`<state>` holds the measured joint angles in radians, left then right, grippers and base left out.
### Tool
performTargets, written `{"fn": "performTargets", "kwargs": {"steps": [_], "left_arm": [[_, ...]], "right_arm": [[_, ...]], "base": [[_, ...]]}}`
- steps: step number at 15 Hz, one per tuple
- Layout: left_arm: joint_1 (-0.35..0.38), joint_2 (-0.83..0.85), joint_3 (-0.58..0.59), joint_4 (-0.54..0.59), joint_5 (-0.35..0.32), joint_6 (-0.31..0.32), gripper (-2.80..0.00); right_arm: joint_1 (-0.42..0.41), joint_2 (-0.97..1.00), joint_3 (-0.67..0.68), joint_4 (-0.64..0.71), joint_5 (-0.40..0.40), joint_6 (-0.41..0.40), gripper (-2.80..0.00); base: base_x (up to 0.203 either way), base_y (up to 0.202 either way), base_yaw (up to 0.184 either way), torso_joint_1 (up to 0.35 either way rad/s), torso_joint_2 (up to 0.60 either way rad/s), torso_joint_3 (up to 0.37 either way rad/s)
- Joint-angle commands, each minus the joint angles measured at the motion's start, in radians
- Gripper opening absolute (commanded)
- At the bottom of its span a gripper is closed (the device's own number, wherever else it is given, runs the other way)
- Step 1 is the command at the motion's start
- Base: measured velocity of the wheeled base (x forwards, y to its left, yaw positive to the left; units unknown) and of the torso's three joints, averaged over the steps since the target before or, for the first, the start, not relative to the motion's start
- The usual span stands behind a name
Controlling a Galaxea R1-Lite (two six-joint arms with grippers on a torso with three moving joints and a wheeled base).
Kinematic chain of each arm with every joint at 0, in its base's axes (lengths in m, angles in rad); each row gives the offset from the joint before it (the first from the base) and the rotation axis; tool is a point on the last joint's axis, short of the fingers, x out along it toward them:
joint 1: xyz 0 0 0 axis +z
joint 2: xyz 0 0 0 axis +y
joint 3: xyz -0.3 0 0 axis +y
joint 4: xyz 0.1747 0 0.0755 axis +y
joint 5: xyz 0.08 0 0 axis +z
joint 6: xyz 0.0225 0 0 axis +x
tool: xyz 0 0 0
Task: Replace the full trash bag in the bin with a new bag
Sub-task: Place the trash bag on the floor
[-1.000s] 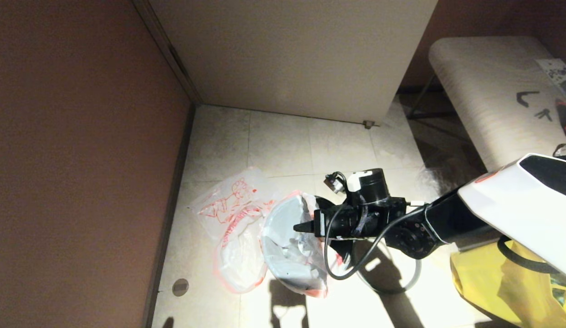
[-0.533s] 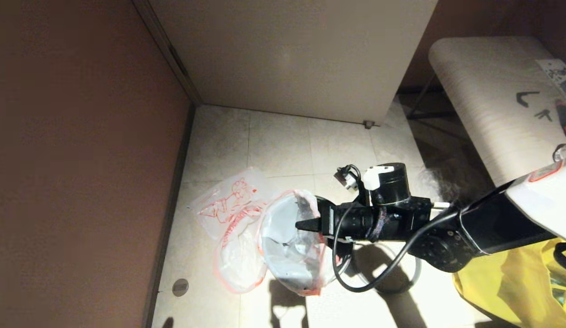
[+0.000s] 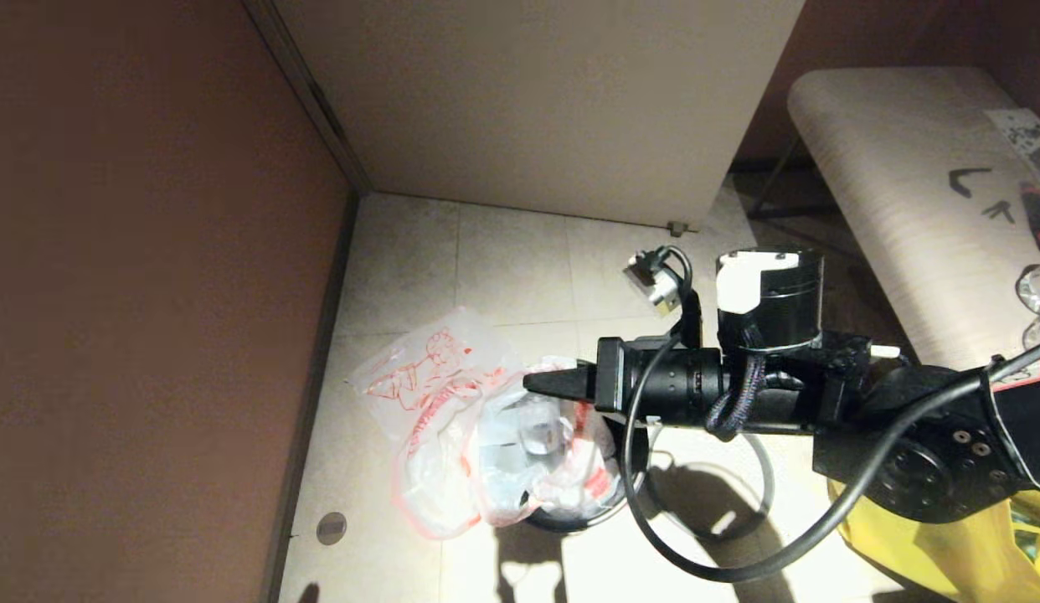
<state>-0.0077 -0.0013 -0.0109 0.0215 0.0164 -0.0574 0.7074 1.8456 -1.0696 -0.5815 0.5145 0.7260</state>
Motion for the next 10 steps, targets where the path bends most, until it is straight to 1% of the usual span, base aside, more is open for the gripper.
{"fn": "performTargets", "kwargs": {"steps": [1,2,4,5,7,8,10], "left_arm": [[0.000,0.001,0.000,0.000,0.000,-0.001,-2.80],[0.000,0.000,0.000,0.000,0.000,-0.001,-2.80],[0.000,0.000,0.000,0.000,0.000,-0.001,-2.80],[0.000,0.001,0.000,0.000,0.000,-0.001,-2.80],[0.000,0.000,0.000,0.000,0.000,-0.001,-2.80],[0.000,0.001,0.000,0.000,0.000,-0.001,-2.80],[0.000,0.000,0.000,0.000,0.000,-0.001,-2.80]], "right_arm": [[0.022,-0.055,-0.006,0.000,-0.031,0.002,-2.80],[0.033,-0.075,-0.008,0.009,-0.042,-0.005,-2.80],[0.064,-0.112,-0.009,0.040,-0.051,-0.056,-2.80],[0.079,-0.126,-0.009,0.049,-0.082,-0.079,-2.80],[0.114,-0.135,-0.025,0.049,-0.194,-0.113,-2.80],[0.121,-0.140,-0.040,0.051,-0.210,-0.132,-2.80],[0.125,-0.159,-0.091,0.076,-0.214,-0.138,-2.80]], "base": [[0.000,0.000,0.000,0.000,0.00,0.000],[0.000,0.000,0.000,0.000,0.00,0.000],[0.000,0.000,0.000,0.000,0.00,0.000],[0.000,0.000,0.000,0.000,0.00,0.000],[0.000,0.000,0.000,0.000,0.00,0.000],[0.000,0.000,0.000,0.000,0.00,0.000],[0.000,0.000,0.000,0.000,0.00,0.000]]}}
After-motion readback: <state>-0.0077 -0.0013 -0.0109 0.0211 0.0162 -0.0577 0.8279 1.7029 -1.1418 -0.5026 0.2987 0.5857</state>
